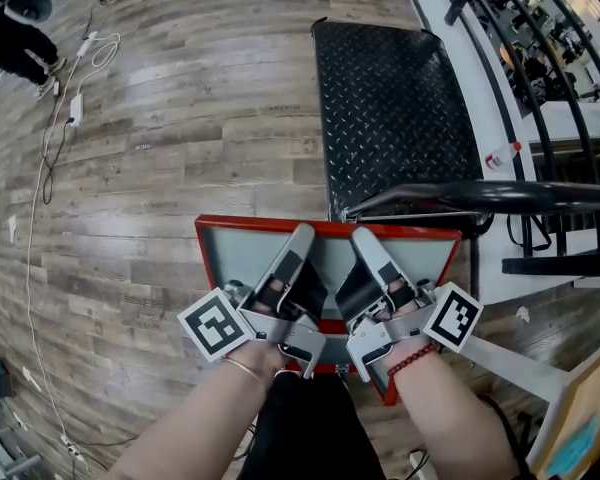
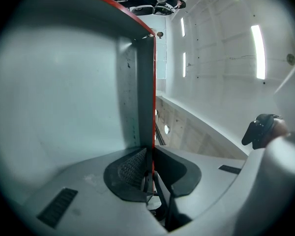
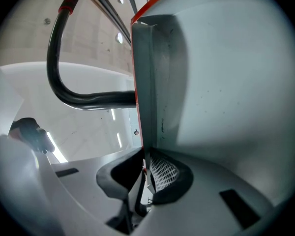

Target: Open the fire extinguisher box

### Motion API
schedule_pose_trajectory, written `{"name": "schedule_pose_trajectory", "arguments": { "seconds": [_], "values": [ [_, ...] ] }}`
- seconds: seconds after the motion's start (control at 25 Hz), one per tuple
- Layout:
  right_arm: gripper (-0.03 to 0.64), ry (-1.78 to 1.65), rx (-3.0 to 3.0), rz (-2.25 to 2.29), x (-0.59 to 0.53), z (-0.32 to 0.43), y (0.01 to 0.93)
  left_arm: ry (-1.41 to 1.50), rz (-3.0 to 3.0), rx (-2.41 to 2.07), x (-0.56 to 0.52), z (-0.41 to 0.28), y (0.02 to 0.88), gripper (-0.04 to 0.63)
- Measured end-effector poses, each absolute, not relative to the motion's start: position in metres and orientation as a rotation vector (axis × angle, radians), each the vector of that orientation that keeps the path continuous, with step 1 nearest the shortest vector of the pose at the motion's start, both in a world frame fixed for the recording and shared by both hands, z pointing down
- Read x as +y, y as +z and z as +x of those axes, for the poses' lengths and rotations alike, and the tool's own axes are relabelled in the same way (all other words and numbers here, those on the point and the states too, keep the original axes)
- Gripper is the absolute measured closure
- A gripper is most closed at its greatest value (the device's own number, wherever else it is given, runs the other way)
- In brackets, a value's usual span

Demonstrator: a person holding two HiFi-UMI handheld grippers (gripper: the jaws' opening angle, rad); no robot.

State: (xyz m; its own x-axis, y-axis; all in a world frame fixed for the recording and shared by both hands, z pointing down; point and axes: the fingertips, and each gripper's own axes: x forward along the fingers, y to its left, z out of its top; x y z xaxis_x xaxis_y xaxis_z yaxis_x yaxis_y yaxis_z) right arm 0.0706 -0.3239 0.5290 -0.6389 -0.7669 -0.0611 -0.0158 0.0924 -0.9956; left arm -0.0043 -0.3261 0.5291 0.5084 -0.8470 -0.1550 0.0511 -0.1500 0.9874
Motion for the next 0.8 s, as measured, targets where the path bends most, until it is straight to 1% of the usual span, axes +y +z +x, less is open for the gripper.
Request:
{"name": "schedule_pose_trajectory", "arguments": {
  "seconds": [0.28,0.8],
  "values": [
    [0.589,-1.61,1.769,-0.75,-0.3232,0.0684,0.531,-0.916,1.531,-0.718,-0.3322,-0.0082,0.5333,0.554],
    [0.589,-1.599,1.814,-0.677,-0.3188,0.0686,0.5265,-0.876,1.662,-0.724,-0.3252,-0.0103,0.5284,0.558]
  ]
}}
